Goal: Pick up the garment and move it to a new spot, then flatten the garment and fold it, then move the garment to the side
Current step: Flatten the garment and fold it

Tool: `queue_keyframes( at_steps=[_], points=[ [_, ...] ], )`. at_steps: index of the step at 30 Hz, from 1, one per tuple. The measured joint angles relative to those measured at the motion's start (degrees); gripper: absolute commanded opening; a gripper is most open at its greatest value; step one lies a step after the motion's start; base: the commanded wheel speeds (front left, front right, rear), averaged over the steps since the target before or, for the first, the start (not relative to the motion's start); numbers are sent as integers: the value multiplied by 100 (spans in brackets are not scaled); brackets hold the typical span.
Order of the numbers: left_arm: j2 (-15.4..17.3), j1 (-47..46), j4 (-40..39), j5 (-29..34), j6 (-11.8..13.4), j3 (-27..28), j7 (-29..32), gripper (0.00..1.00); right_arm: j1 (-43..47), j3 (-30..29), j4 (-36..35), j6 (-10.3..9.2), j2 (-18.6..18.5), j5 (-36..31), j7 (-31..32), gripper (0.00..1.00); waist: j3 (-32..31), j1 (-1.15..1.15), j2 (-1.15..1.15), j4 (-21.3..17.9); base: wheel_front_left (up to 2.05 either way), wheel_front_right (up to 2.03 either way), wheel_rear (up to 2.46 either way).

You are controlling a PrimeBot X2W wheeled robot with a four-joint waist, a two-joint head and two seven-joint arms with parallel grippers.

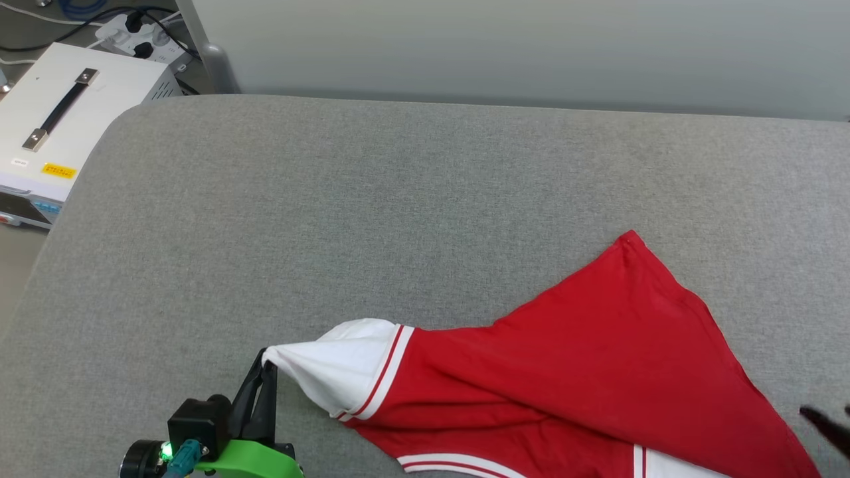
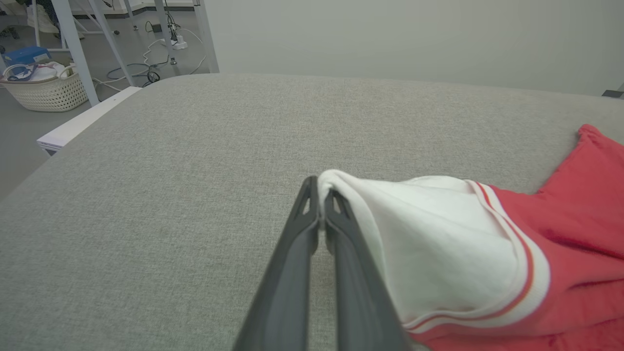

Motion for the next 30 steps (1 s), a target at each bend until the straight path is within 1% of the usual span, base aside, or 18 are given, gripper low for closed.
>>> queue_keyframes(
  at_steps=[4, 7, 9, 11, 14, 18, 21, 26, 30],
  points=[
    [1, -8, -45, 0, 18, -52, -1, 0, -577, -443, -608, 0, -36, -216, -171, 100, 58, 0, 0, 17, 0, 0, 0],
    [-3, -52, -57, 1, 14, -113, -1, 0, -1106, -516, -1048, 0, -15, -366, -142, 100, 149, 0, 0, 48, 0, 0, 0],
    [-10, -129, -57, 4, 4, -160, -1, 0, -1464, -398, -1262, 0, -18, -502, -2, 100, 218, 0, 0, 80, 0, 0, 0],
    [-21, -235, -60, 20, -9, -213, -2, 0, -1836, -146, -1397, 0, -33, -619, 214, 100, 295, 0, 0, 121, 0, 0, 0],
    [-63, -414, -82, 40, -18, -279, -4, 0, -2477, 446, -1438, 0, -208, -770, 624, 100, 432, 0, 0, 210, 0, 0, 0],
    [-125, -600, -81, 49, -64, -339, -13, 0, -3245, 1221, -1126, 0, -342, -772, 1195, 100, 601, 0, 0, 355, 0, 0, 0],
    [-200, -709, -76, 71, -82, -388, -57, 0, -3801, 1830, -704, 0, -363, -826, 1562, 100, 750, 0, 0, 480, 0, 0, 0],
    [-282, -871, -71, 96, -118, -449, -63, 0, -4422, 2492, 65, 0, -300, -854, 1789, 100, 999, 0, 0, 671, 0, 0, 0],
    [-365, -992, -70, 124, -158, -472, -104, 0, -4747, 2918, 669, 0, -183, -881, 1703, 100, 1214, 1, 0, 811, 0, 0, 0]
  ],
)
